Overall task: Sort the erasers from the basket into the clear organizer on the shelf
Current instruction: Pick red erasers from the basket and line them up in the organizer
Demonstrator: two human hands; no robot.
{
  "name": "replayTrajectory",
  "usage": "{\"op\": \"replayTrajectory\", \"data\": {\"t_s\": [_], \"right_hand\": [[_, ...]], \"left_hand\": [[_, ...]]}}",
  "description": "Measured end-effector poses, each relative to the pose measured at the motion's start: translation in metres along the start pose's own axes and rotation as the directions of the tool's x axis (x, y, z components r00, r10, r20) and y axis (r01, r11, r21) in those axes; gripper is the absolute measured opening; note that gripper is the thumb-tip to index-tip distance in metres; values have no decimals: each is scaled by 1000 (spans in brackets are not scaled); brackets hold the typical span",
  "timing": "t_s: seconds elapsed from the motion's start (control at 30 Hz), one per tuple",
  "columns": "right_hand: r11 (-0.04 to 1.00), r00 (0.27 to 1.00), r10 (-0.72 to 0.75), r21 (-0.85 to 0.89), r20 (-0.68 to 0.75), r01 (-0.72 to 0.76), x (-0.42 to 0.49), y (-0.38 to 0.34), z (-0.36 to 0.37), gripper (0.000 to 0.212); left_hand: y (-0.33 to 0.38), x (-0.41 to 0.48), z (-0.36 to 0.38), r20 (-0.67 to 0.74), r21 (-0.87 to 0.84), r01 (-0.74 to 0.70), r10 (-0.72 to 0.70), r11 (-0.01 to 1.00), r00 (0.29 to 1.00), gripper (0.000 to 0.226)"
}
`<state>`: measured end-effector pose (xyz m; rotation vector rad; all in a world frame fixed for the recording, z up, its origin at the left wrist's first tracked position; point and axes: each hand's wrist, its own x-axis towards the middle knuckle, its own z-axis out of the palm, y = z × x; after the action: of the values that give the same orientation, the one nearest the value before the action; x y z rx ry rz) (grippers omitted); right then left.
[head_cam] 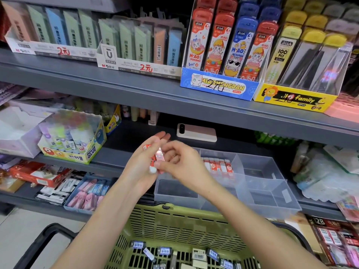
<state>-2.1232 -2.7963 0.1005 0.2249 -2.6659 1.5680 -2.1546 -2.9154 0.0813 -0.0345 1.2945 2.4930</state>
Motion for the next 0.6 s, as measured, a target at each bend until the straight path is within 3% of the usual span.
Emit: {"op": "replayTrajectory", "data": {"t_s": [0.13, 0.2, 0.3, 0.37, 0.47, 0.6], "right_hand": [[987, 994, -9, 161, 111, -9, 1, 2, -12, 41], [987, 999, 39, 153, 21, -42, 9, 7, -25, 36], [983, 975, 183, 38, -129, -180, 23, 22, -48, 31], [968, 964, 250, -9, -90, -252, 28, 33, -50, 29], [960, 967, 254, -118, -9, -254, 31, 45, -40, 24], [935, 964, 265, -243, -9, -259, 40, 50, -34, 13]], "left_hand": [[0, -5, 4, 100, 12, 41, -42, 999, 994, 31], [2, -3, 1, 15, -2, 26, -26, 1000, 1000, 30], [8, 1, -8, -229, -106, 25, -49, 994, 972, 23], [11, 0, -15, -338, -178, 43, -102, 983, 936, 23], [14, -3, -22, -362, -212, 98, -172, 972, 916, 29], [14, -5, -23, -309, -265, 122, -205, 956, 929, 34]]}}
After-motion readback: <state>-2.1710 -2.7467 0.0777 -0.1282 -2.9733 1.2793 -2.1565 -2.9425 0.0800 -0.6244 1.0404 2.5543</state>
